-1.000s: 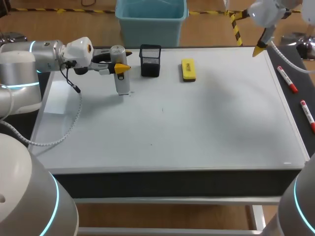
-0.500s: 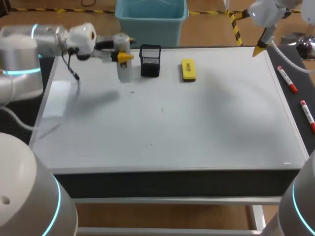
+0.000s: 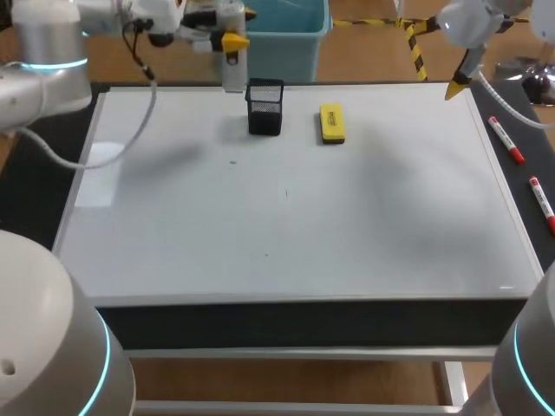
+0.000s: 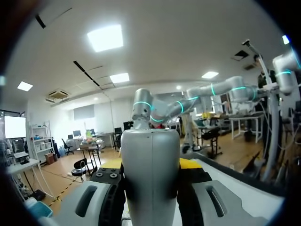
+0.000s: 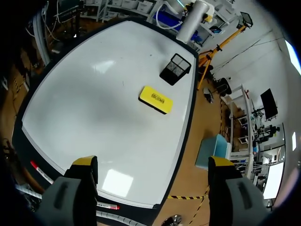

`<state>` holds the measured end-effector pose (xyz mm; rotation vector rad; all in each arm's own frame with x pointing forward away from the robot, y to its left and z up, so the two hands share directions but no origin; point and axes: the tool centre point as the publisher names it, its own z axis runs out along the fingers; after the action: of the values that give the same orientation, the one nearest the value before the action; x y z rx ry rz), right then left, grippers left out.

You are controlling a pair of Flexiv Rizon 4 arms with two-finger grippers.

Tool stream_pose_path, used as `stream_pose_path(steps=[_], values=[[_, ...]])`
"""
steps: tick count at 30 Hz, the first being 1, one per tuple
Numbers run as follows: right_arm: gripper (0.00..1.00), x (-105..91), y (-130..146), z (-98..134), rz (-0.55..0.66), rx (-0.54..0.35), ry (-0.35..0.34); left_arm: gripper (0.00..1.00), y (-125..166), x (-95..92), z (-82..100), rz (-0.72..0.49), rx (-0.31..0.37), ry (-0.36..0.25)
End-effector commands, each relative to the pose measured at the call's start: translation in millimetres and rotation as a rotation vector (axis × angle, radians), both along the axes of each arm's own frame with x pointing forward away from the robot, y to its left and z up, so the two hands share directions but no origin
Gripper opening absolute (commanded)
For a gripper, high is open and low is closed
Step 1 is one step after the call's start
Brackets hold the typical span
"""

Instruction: Pick up the inspection probe, press it on each red-marked spot on the whiteboard one by one, put down the probe, pick up the eraser, and wipe off all the red marks.

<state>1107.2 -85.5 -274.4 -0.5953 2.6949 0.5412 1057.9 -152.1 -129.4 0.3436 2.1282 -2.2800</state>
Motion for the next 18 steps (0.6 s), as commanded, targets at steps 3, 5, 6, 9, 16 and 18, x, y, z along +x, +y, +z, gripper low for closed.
stream_pose_path(steps=[3,5,6,9,16,18], values=[[1.0,0.5,-0.4,0.8,0.002,-0.004,0.003,0.0,-24.1,32.6,1.1,-0.146,0.004,-0.006],[1.0,0.5,-0.4,0.8,0.002,-0.004,0.003,0.0,-28.3,35.8,-1.6,-0.145,0.004,0.005],[1.0,0.5,-0.4,0.8,0.002,-0.004,0.003,0.0,-29.5,37.4,-3.8,-0.146,-0.007,0.012],[1.0,0.5,-0.4,0.8,0.002,-0.004,0.003,0.0,-34.0,41.7,-11.6,-0.147,-0.016,0.029],[1.0,0.5,-0.4,0.8,0.002,-0.004,0.003,0.0,-43.3,45.4,-23.5,-0.151,-0.028,0.028],[1.0,0.5,-0.4,0.8,0.002,-0.004,0.003,0.0,-45.7,46.3,-27.0,-0.156,-0.027,0.032]])
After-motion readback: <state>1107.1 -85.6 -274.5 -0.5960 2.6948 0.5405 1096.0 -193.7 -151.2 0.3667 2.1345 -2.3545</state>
